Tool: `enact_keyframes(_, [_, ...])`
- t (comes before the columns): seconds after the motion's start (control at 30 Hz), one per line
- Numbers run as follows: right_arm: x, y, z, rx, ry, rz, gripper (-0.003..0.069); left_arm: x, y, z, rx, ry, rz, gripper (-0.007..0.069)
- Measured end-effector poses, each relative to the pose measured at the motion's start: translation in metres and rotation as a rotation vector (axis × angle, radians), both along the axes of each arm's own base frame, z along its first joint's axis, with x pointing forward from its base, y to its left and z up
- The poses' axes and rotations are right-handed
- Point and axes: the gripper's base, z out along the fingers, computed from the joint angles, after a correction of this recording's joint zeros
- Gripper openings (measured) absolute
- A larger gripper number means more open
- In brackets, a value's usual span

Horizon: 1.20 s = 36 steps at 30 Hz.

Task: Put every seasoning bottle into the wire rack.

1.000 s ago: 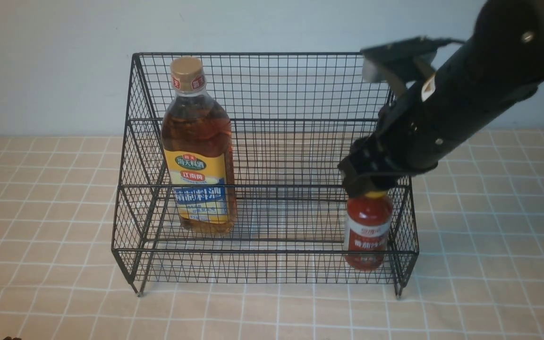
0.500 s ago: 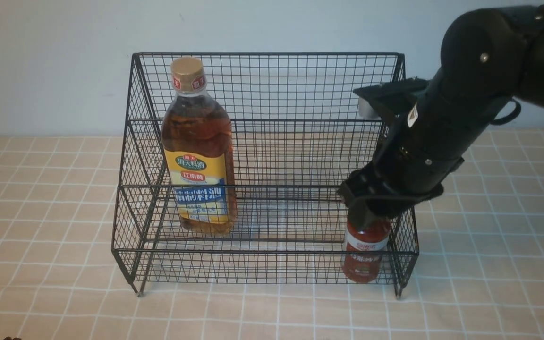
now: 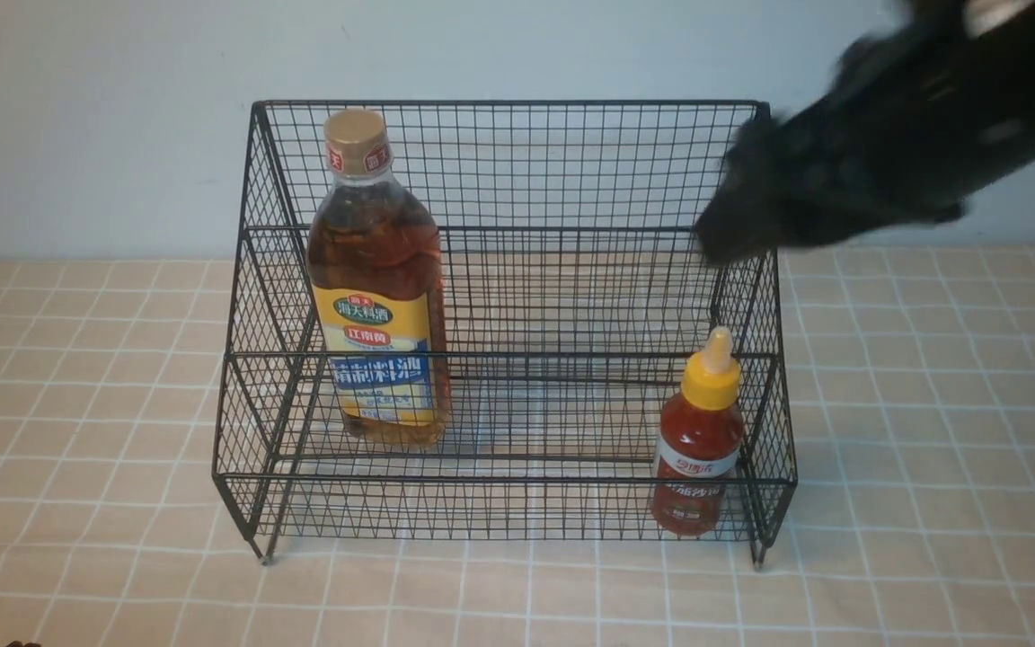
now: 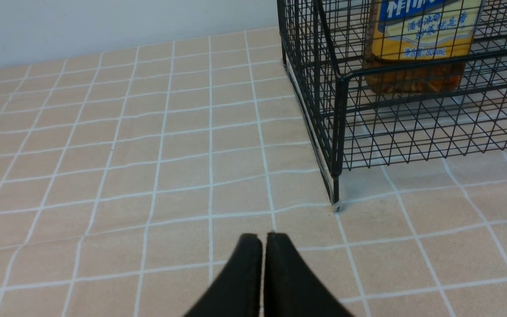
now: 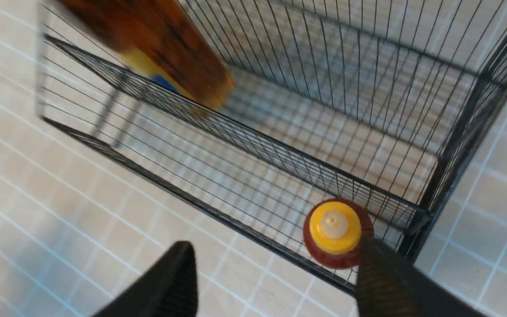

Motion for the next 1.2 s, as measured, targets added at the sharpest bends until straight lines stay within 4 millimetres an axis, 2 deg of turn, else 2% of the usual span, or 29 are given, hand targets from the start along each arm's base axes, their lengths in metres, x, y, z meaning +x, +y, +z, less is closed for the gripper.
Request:
enact_keyframes(0.07, [-0.037, -0.022, 0.032, 0.048, -0.116, -0.004, 0.0313, 0.000, 0.000, 0.000, 0.000, 0.001, 0.000, -0.0007])
enact_keyframes(0.13, [-0.070, -0.042, 0.053, 0.078, -0.222, -0.016, 0.0214, 0.000, 0.000, 0.000, 0.000, 0.001, 0.000, -0.0007])
enact_keyframes(0.17, [-0.074, -0.045, 0.056, 0.081, -0.233, -0.017, 0.0202, 0.000, 0.000, 0.000, 0.000, 0.001, 0.000, -0.0007])
enact_keyframes(0.23, [-0.129, -0.079, 0.074, 0.124, -0.383, -0.040, 0.0062, 0.000, 0.000, 0.000, 0.000, 0.001, 0.000, -0.0007])
enact_keyframes(0.27, [-0.141, -0.086, 0.074, 0.128, -0.413, -0.048, 0.0041, 0.000, 0.000, 0.000, 0.000, 0.001, 0.000, -0.0007])
enact_keyframes(0.37, [-0.201, -0.124, 0.067, 0.211, -0.642, -0.097, -0.0002, 0.000, 0.000, 0.000, 0.000, 0.001, 0.000, -0.0007])
enact_keyframes(0.47, [-0.244, -0.153, 0.038, 0.328, -0.902, -0.153, -0.0011, 0.000, 0.000, 0.000, 0.000, 0.001, 0.000, -0.0007])
enact_keyframes(0.5, [-0.241, -0.151, 0.036, 0.329, -0.901, -0.154, -0.0011, 0.000, 0.000, 0.000, 0.000, 0.001, 0.000, -0.0007])
enact_keyframes(0.53, [-0.260, -0.163, 0.014, 0.391, -1.005, -0.174, -0.0012, 0.000, 0.000, 0.000, 0.000, 0.001, 0.000, -0.0007])
enact_keyframes(0.63, [-0.265, -0.167, -0.028, 0.424, -1.083, -0.193, -0.0012, 0.000, 0.000, 0.000, 0.000, 0.001, 0.000, -0.0007])
enact_keyframes(0.77, [-0.247, -0.157, -0.066, 0.419, -1.101, -0.188, -0.0012, 0.000, 0.000, 0.000, 0.000, 0.001, 0.000, -0.0007])
enact_keyframes(0.8, [-0.247, -0.157, -0.066, 0.423, -1.106, -0.188, -0.0012, 0.000, 0.000, 0.000, 0.000, 0.001, 0.000, -0.0007])
enact_keyframes(0.9, [-0.234, -0.149, -0.081, 0.434, -1.089, -0.182, -0.0012, 0.000, 0.000, 0.000, 0.000, 0.001, 0.000, -0.0007])
enact_keyframes(1.2, [-0.230, -0.146, -0.087, 0.448, -1.065, -0.180, -0.0012, 0.000, 0.000, 0.000, 0.000, 0.001, 0.000, -0.0007])
